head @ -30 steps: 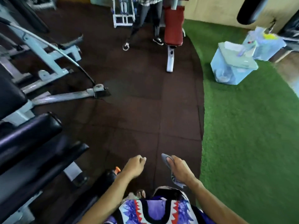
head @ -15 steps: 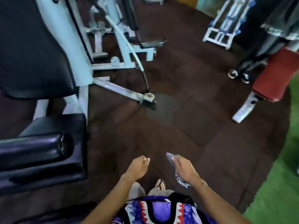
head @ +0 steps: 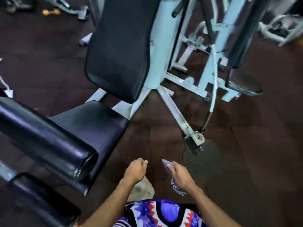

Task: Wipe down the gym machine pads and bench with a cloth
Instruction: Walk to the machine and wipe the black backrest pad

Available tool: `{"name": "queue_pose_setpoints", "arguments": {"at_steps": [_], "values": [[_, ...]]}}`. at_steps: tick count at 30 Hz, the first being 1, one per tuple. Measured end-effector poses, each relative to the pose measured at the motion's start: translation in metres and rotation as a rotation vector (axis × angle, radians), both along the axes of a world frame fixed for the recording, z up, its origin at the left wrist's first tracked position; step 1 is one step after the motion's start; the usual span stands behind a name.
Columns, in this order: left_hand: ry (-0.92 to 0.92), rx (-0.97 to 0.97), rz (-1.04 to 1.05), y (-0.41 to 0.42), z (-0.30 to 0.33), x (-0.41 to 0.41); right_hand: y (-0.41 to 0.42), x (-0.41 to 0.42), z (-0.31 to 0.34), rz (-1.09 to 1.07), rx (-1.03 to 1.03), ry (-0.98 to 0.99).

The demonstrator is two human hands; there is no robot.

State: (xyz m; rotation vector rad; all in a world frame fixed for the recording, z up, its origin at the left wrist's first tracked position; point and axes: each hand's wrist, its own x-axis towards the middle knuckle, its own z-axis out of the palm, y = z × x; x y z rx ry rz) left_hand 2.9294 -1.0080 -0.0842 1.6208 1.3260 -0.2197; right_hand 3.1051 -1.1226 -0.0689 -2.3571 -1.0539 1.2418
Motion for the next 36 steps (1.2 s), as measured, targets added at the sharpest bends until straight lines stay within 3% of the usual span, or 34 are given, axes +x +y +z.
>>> {"name": "queue_pose_setpoints", "arguments": {"at_steps": [9,15,21,28,32,36], "values": [[0.077,0.095,0.435,0.108,-0.009,-0.013,0.205,0.005,0.003,0.474,-0.006,0.024],[0.223,0.203,0.761,0.153,-0.031,-0.026,0.307,-0.006,-0.056,0.766,-0.038,0.023],[0.439,0.428,0.937,0.194,-0.072,-0.040,0.379,-0.029,-0.092,0.780,0.016,0.242],[0.626,0.627,0.934,0.231,-0.148,-0.087,0.446,-0.087,-0.184,0.697,0.175,0.362],[0.715,0.570,1.004,0.234,-0.174,-0.099,0.459,-0.142,-0.234,0.800,0.349,0.255],[0.846,0.523,0.924,0.231,-0.195,-0.097,0.421,-0.159,-0.255,1.086,0.542,-0.098]]}}
